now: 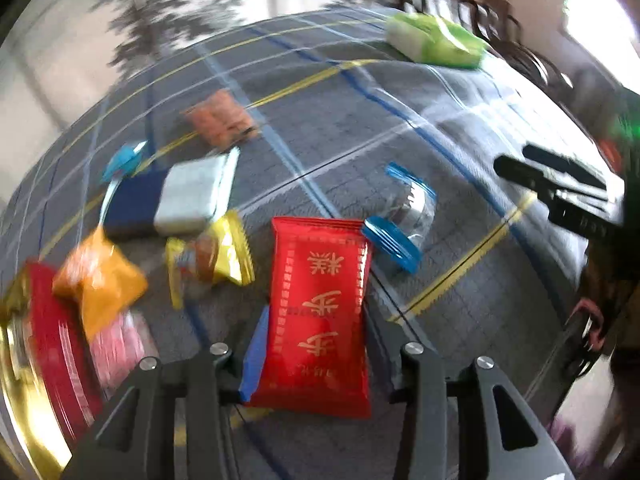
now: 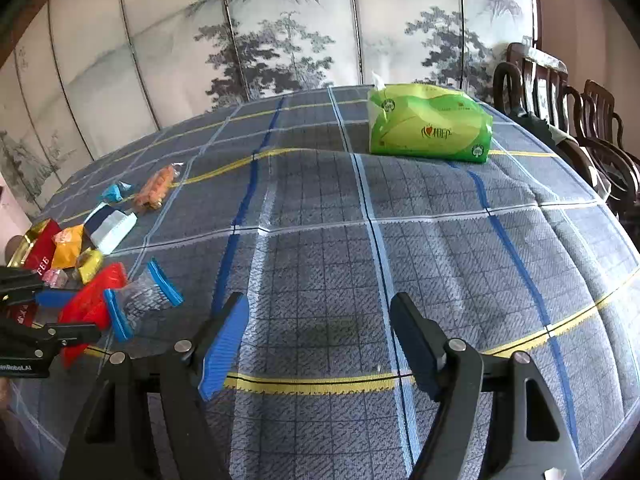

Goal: Organize snacks
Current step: 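Grasp the red packet with the left tool and lift, then grasp the blue-edged clear bag with the right tool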

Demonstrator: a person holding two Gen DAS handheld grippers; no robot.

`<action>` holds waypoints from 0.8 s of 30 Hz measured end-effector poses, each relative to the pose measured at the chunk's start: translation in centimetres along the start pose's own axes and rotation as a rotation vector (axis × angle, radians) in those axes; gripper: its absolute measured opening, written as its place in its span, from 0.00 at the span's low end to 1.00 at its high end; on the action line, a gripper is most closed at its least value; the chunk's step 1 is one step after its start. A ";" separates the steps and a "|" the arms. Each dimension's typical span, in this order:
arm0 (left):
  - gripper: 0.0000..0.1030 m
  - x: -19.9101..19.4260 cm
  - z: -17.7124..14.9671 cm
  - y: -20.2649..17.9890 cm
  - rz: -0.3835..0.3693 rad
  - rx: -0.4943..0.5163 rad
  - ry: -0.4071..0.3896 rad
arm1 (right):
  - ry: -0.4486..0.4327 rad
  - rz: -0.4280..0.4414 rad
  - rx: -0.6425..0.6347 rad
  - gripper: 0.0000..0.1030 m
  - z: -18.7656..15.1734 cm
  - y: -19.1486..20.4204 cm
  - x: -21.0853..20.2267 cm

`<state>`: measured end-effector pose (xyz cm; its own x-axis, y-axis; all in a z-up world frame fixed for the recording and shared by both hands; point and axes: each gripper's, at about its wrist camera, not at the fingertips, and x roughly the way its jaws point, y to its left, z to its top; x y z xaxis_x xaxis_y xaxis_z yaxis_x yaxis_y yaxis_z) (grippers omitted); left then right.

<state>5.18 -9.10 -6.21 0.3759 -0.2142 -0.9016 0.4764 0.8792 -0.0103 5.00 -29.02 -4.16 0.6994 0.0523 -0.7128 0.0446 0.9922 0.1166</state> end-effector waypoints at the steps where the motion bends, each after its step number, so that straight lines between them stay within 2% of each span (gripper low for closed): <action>1: 0.43 -0.6 -0.6 0.5 -0.017 -0.063 -0.014 | -0.006 -0.002 0.003 0.69 0.0 0.0 -0.1; 4: 0.43 -2.8 -2.8 1.4 -0.063 -0.203 -0.044 | -0.021 0.000 0.009 0.69 0.0 -0.1 -0.4; 6: 0.43 -4.2 -3.9 1.5 -0.048 -0.235 -0.070 | -0.036 0.019 0.004 0.69 -0.1 -0.1 -0.7; 11: 0.43 -7.3 -6.1 2.0 -0.044 -0.272 -0.096 | 0.014 0.208 -0.111 0.69 -0.1 2.3 -0.8; 14: 0.43 -8.4 -5.6 2.1 -0.031 -0.289 -0.107 | 0.038 0.277 -0.183 0.69 -0.1 5.2 -0.9; 19: 0.43 -10.5 -5.7 2.3 -0.040 -0.301 -0.135 | 0.053 0.274 -0.354 0.71 0.1 10.2 0.1; 24: 0.43 -11.6 -6.3 2.1 -0.037 -0.300 -0.150 | 0.093 0.255 -0.441 0.72 0.5 12.3 2.1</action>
<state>-3.18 -2.08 1.56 0.4859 -0.2894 -0.8247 0.2453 0.9508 -0.1892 7.36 -16.75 -3.90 0.5814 0.2889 -0.7606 -0.4382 0.8989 0.0065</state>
